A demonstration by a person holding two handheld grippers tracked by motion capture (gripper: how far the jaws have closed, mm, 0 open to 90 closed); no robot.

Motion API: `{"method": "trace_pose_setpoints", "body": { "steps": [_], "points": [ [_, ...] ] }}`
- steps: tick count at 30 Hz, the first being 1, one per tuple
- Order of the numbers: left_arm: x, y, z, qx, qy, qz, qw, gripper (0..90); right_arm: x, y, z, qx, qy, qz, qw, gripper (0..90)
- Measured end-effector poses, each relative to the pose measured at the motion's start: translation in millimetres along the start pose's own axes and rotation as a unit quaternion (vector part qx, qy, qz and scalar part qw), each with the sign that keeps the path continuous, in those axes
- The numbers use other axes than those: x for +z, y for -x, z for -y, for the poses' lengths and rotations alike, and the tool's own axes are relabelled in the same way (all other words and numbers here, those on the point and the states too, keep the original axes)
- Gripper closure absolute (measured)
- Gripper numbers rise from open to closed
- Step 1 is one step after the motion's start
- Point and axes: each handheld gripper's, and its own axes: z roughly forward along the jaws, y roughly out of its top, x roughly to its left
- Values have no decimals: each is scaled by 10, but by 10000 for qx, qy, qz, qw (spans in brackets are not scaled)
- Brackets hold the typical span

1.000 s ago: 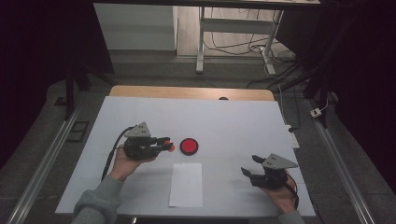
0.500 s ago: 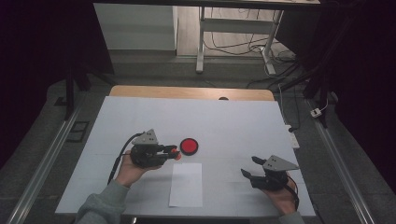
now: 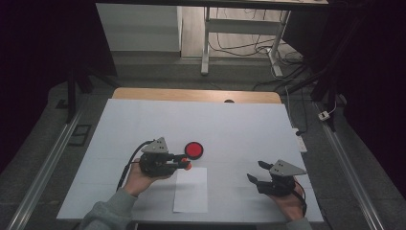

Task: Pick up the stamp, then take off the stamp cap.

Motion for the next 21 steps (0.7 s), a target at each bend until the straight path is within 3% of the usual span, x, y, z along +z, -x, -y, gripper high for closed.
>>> {"method": "trace_pose_setpoints", "body": {
  "steps": [8,21],
  "points": [
    [85,65,-12,21,-50,141,9999,719,13,-6,4,-8,-23,-3,10000,331],
    [138,90,-30,41,-62,160,9998,719,12,-9,-3,-11,-12,1,10000,331]
  ]
}}
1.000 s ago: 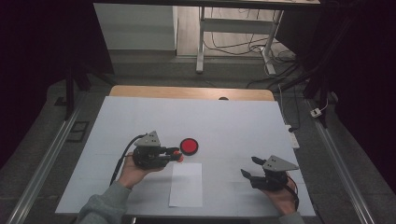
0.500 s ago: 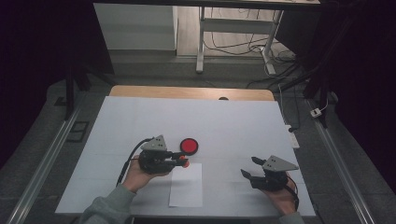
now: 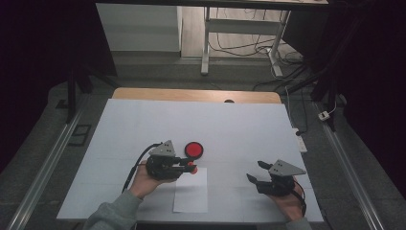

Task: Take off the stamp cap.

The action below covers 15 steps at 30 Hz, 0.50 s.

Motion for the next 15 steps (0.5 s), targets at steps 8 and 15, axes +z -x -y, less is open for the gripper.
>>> {"method": "trace_pose_setpoints", "body": {
  "steps": [8,15],
  "points": [
    [13,-8,4,-21,-7,-16,10000,719,24,-44,-38,10,45,-61,10000,331],
    [11,-11,3,-28,11,-13,10000,719,67,-103,-89,43,152,-198,9997,331]
  ]
}}
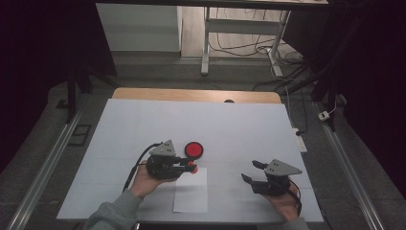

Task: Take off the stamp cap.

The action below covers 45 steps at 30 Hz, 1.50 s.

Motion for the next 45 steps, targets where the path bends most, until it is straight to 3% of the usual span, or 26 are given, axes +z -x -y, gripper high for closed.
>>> {"method": "trace_pose_setpoints", "body": {
  "steps": [6,20,45],
  "points": [
    [-5,-16,2,-23,4,-16,10000,719,76,-53,-51,85,103,-157,9998,332],
    [26,-15,-15,1,-27,-7,10000,719,217,-226,-138,-79,100,-406,9991,334],
    [42,-29,-18,-40,-29,42,10000,719,384,-398,-199,-214,159,-465,9986,347]
  ]
}}
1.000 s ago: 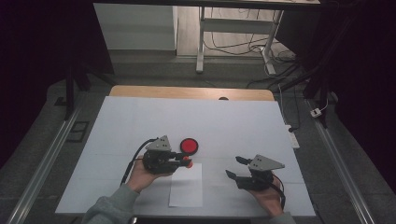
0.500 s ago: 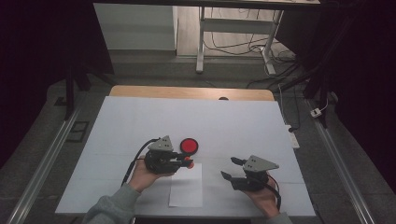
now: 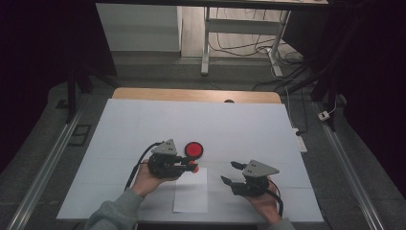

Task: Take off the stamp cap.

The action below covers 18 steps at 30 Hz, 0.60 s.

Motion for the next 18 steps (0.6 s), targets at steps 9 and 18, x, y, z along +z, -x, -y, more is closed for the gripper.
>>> {"method": "trace_pose_setpoints", "body": {
  "steps": [9,18],
  "points": [
    [-5,-7,-4,5,-5,3,10000,719,117,-87,-43,-124,-75,-111,9998,347],
    [-4,-8,-9,4,-12,13,10000,719,176,-130,-81,-147,-50,-174,9997,347]
  ]
}}
